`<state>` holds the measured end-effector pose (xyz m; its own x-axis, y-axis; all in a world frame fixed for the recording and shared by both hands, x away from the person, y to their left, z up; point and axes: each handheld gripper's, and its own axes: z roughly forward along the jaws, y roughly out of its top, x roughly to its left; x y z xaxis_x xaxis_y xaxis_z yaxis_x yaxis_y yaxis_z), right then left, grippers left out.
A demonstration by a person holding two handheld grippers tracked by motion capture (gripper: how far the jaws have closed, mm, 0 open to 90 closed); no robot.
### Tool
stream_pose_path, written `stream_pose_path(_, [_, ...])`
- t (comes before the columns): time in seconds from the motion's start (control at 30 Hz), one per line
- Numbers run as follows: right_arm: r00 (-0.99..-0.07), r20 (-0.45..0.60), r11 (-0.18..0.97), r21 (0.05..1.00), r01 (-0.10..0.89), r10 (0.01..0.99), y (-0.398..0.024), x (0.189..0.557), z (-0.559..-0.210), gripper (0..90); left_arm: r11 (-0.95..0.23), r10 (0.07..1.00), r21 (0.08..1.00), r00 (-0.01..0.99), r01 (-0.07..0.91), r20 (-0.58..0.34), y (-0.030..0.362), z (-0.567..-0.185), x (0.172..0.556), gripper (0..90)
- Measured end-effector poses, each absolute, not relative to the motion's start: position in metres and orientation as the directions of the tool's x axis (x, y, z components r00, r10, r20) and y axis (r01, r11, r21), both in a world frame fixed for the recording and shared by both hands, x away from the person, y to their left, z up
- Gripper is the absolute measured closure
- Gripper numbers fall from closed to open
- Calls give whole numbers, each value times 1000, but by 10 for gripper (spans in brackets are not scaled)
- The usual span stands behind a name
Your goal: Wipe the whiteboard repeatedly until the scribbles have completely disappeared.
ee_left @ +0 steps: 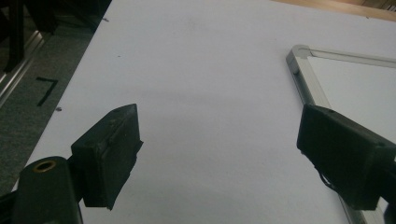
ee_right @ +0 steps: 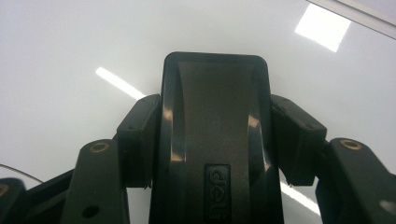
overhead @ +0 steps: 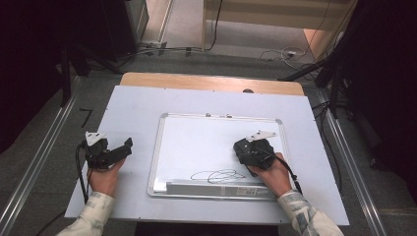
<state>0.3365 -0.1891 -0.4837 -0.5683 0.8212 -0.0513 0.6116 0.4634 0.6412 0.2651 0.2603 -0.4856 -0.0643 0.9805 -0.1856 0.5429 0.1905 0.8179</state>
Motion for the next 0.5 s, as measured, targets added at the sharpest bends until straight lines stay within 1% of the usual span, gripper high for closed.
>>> stream_pose_path(0.3, [-566,-47,458,644,613,823,-187,335,-484,385,191,980,820,-63,540,-187,260,-485,265,139])
stream_pose_path(0.5, [-582,-47,468,648,601,812,-183,332,-485,386,190,980,820,-59,540,-187,260,-485,265,139])
